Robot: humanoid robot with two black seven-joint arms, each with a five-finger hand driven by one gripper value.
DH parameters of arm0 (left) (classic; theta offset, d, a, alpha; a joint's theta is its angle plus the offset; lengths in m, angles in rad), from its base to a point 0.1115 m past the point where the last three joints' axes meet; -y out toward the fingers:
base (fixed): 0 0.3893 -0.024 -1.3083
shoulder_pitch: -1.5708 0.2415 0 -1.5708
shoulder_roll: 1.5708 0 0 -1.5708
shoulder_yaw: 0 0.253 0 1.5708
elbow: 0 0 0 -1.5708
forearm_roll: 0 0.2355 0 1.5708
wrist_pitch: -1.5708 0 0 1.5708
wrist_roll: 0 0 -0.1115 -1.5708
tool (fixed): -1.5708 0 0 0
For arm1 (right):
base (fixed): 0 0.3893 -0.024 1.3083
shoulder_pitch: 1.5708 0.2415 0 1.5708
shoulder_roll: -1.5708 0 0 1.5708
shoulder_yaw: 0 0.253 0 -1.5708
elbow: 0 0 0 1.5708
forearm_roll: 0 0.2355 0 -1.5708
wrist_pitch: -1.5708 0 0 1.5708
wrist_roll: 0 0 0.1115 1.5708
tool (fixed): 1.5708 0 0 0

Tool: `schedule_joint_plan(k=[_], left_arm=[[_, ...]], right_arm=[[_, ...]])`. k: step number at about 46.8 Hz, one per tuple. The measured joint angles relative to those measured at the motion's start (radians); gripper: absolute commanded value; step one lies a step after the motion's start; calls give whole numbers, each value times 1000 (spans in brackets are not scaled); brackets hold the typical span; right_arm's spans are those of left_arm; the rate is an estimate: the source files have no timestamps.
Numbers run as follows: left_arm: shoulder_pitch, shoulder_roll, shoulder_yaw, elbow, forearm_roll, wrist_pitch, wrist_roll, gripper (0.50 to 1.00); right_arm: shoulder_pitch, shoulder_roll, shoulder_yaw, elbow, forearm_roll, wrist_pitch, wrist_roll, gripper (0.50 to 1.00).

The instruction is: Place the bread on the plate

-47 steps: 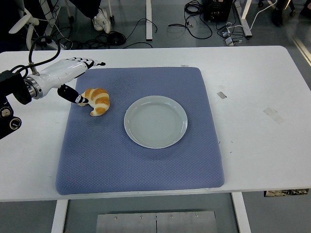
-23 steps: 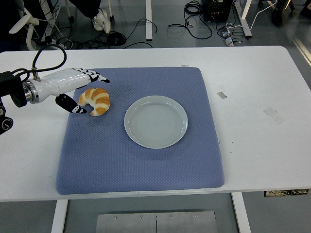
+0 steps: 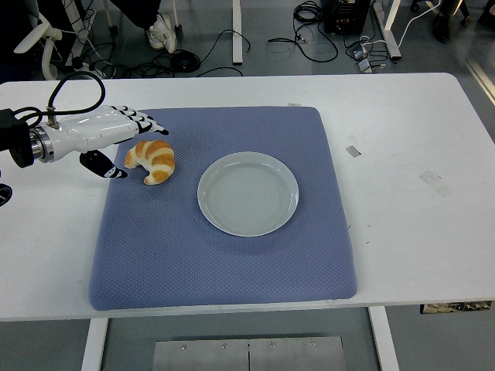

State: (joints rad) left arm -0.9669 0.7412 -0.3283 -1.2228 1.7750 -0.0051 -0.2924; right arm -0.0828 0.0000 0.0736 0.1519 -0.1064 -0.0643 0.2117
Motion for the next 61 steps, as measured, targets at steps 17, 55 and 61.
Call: schedule_joint_plan(k=[17,55,61], left_arm=[[1,-55,8,90,14,11,-8,893],[9,-137,40,214,14,85,-43,831],[10,-147,41,227,14,88,-45,812]], right_arm=[[0,0,0,0,0,0,0,1000],[0,0,0,0,0,0,0,1000],[0,0,0,0,0,0,0,1000]])
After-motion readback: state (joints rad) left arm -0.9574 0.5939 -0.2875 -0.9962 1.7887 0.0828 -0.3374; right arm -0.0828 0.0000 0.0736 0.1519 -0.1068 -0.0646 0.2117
